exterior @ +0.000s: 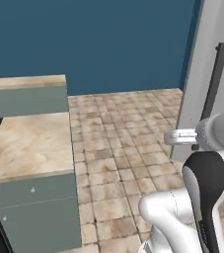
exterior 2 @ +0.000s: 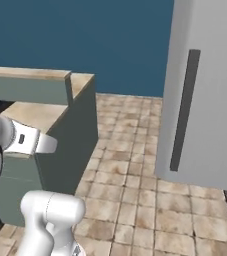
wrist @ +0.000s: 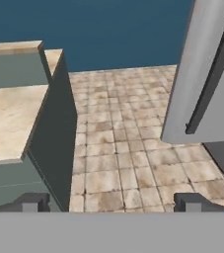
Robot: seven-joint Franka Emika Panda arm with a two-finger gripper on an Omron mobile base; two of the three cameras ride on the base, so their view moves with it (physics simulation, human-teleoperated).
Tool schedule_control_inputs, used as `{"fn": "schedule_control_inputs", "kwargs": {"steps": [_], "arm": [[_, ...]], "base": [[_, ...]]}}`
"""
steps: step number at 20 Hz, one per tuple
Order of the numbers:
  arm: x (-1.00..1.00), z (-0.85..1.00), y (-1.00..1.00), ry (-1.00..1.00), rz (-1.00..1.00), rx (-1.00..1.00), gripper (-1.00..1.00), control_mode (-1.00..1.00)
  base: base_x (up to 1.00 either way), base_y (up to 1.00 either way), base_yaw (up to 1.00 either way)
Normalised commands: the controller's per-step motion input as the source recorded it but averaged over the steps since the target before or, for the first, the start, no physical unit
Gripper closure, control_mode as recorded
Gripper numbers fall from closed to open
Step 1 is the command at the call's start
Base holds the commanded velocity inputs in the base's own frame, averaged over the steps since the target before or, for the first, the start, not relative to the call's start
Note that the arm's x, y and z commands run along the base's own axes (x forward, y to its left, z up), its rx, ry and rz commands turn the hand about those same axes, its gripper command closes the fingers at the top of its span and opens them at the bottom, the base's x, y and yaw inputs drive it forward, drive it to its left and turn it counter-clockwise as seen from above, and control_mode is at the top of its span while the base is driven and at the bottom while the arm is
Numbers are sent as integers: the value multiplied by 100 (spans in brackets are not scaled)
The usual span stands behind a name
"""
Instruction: Place one lemon and one steak in each tupperware on the nearby counter, to pack two identical lunches.
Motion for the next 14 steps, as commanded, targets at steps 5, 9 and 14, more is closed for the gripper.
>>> {"fn": "schedule_control_inputs", "kwargs": {"steps": [5,9,14], "arm": [[0,0,0,0,0,0,-100,100],[0,0,0,0,0,0,-100,100],[0,0,0,0,0,0,-100,100]], "base": [[59,11,-17],[52,0,-11],[68,0,-6]]}}
